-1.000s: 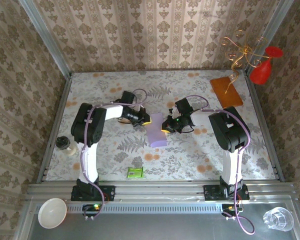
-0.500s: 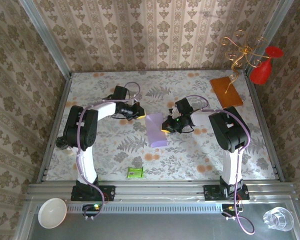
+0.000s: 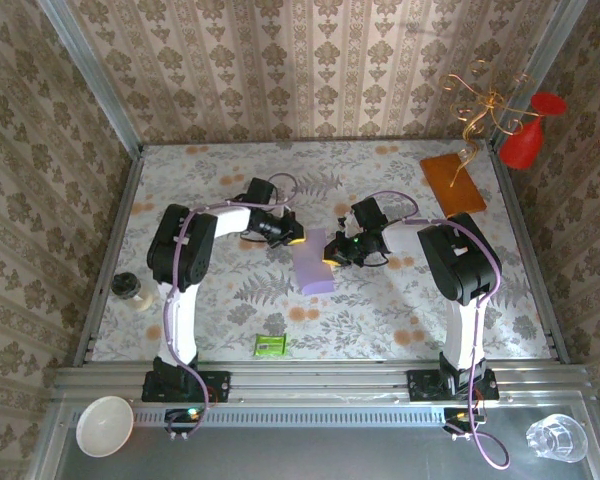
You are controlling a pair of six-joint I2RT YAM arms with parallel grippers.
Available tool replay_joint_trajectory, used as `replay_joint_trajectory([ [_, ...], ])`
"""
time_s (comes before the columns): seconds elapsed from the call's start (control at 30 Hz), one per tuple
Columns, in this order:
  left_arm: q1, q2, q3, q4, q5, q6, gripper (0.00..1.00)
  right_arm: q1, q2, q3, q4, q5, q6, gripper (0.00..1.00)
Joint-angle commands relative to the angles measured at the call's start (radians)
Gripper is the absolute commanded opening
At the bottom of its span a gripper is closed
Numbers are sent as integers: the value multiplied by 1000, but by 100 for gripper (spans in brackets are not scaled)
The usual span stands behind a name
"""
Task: Fold a paper plane with a square sheet of paper (pick it up from the middle)
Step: First fold the square sheet of paper in half at the center of the table.
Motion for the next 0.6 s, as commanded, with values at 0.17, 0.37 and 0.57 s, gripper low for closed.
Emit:
replay_joint_trajectory([
  [0.17, 142, 55, 34, -45, -89, 11, 3, -28, 139, -107, -237, 307, -16, 7],
  [0.37, 111, -57, 35, -60, -87, -3, 3, -28, 139, -109, -234, 308, -13, 7],
  [0.57, -30, -189, -106, 17, -109, -90, 2, -26, 140, -113, -230, 298, -13, 6],
])
